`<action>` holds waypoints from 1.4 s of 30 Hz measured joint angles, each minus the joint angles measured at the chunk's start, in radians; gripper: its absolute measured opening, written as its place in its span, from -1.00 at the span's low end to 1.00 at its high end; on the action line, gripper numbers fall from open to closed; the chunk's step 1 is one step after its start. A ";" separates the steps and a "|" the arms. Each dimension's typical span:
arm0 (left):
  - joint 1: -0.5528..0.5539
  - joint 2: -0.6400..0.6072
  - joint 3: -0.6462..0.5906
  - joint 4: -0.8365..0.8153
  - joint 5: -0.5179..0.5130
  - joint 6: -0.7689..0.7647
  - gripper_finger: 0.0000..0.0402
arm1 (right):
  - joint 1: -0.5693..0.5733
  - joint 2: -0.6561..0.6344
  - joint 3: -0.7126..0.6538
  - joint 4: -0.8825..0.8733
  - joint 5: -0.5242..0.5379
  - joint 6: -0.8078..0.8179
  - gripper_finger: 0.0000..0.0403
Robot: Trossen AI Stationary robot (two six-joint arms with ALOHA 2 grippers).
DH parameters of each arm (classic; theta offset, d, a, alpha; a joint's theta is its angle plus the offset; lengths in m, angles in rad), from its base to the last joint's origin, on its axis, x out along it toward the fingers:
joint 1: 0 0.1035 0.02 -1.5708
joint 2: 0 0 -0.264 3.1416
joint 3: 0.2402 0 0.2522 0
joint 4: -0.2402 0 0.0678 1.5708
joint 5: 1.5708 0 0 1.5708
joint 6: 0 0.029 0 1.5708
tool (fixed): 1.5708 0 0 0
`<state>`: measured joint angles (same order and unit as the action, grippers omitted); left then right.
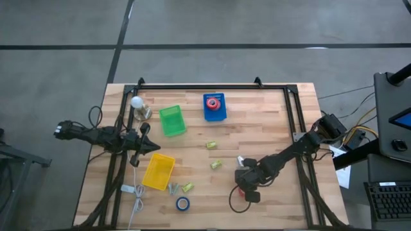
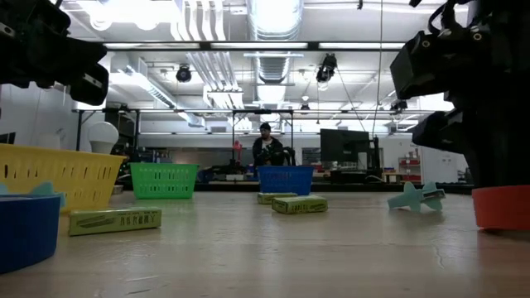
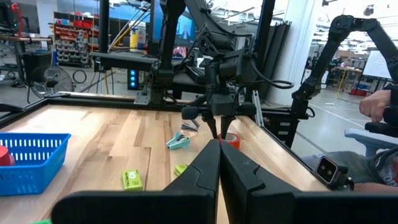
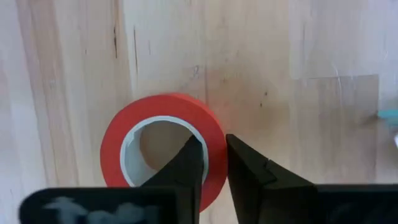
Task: Pick and place Stapler, Stapler remover, tape
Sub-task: Put the red tape into the blue bin
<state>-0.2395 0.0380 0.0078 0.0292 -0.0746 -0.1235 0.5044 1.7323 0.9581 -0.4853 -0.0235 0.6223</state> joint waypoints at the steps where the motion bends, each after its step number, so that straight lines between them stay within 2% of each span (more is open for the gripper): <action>1: 0.000 0.000 0.000 0.000 0.000 0.000 -0.93 | -0.005 -0.002 0.000 0.000 0.000 -0.002 -0.78; 9: 0.000 0.000 0.000 0.000 0.000 0.000 -0.93 | -0.068 -0.019 0.046 -0.005 0.009 -0.081 -0.74; 24: 0.000 0.000 0.000 0.000 0.000 0.000 -0.93 | -0.290 -0.023 0.227 -0.011 0.155 -0.450 -0.74; 34: 0.000 0.000 0.000 0.000 0.000 0.000 -0.93 | -0.537 -0.024 0.308 -0.012 0.252 -0.647 -0.73; 42: 0.000 0.000 0.000 0.000 0.000 0.000 -0.93 | -0.765 -0.019 0.333 0.047 0.252 -0.698 -0.73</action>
<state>-0.2397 0.0383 0.0078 0.0292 -0.0746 -0.1234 -0.2609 1.7129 1.2915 -0.4386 0.2289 -0.0753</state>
